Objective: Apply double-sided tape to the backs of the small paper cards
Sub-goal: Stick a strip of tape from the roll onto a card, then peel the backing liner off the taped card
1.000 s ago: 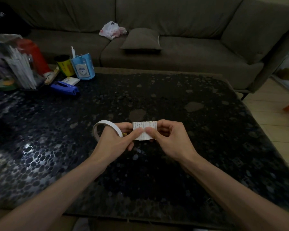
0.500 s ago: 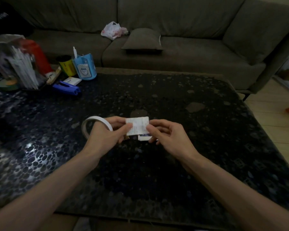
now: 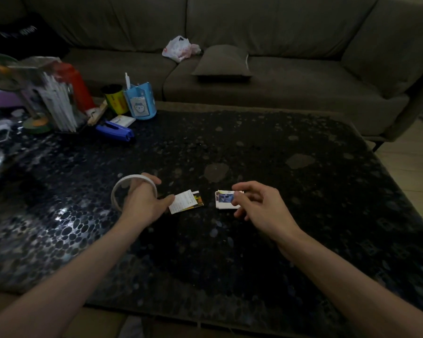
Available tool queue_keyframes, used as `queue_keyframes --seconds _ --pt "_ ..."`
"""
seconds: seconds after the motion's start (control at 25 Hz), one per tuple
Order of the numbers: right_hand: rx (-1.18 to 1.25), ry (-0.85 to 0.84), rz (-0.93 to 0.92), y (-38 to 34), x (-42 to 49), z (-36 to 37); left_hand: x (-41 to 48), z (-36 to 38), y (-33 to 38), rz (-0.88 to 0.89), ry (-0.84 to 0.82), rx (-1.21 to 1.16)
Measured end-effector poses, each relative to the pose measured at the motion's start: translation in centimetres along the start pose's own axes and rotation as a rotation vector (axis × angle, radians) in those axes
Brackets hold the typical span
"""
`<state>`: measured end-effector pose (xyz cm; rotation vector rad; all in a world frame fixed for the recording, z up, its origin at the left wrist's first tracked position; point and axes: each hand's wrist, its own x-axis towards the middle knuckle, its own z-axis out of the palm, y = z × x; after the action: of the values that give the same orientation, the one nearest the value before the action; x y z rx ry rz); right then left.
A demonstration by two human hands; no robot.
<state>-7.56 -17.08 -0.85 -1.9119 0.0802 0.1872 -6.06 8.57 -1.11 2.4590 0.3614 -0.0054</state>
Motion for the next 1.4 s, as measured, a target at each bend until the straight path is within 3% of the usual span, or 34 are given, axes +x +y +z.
queue_keyframes --seconds 0.08,0.16,0.32,0.4,0.52,0.72,0.8,0.88,1.04,1.12,1.24,1.4 --pt "-0.015 -0.022 -0.045 -0.4 -0.4 0.1 -0.6 -0.2 1.6 -0.026 -0.202 -0.242" --pt "-0.048 -0.035 -0.154 -0.9 -0.8 0.1 -1.8 -0.3 3.5 -0.024 -0.569 -0.514" --pt "-0.074 -0.200 -0.338 -1.9 -1.7 0.3 -4.3 -1.0 5.5 0.274 -1.055 -0.489" --pt "0.006 -0.302 -0.333 -2.1 -2.2 0.5 -4.7 -1.2 5.9 0.376 -1.187 -0.425" --pt "0.226 -0.411 -0.191 -2.7 -2.5 0.3 -4.7 -1.1 6.3 0.384 -1.318 -0.444" --pt "0.315 -0.639 -0.042 -2.6 -2.2 0.0 -4.8 -0.6 6.4 0.447 -1.489 -0.376" --pt "0.398 -0.711 -0.009 -2.2 -2.2 0.1 -4.9 -0.6 6.4 0.472 -1.490 -0.358" --pt "0.453 -0.651 -0.006 -2.1 -2.1 -0.2 -4.9 -0.5 6.5 0.455 -1.369 -0.376" --pt "0.487 -0.361 0.076 -2.3 -1.7 -1.1 -5.0 0.8 6.9 0.539 -0.860 -0.421" --pt "0.476 -0.240 0.091 -2.4 -1.3 -1.7 -5.2 1.6 6.8 0.581 -0.694 -0.469" --pt "0.390 -0.133 0.038 -2.5 -1.2 -2.0 -5.3 2.2 6.5 0.644 -0.620 -0.485" --pt "0.058 0.073 -0.266 -1.9 -1.4 -1.8 -5.5 2.5 6.3 0.656 -0.578 -0.552"
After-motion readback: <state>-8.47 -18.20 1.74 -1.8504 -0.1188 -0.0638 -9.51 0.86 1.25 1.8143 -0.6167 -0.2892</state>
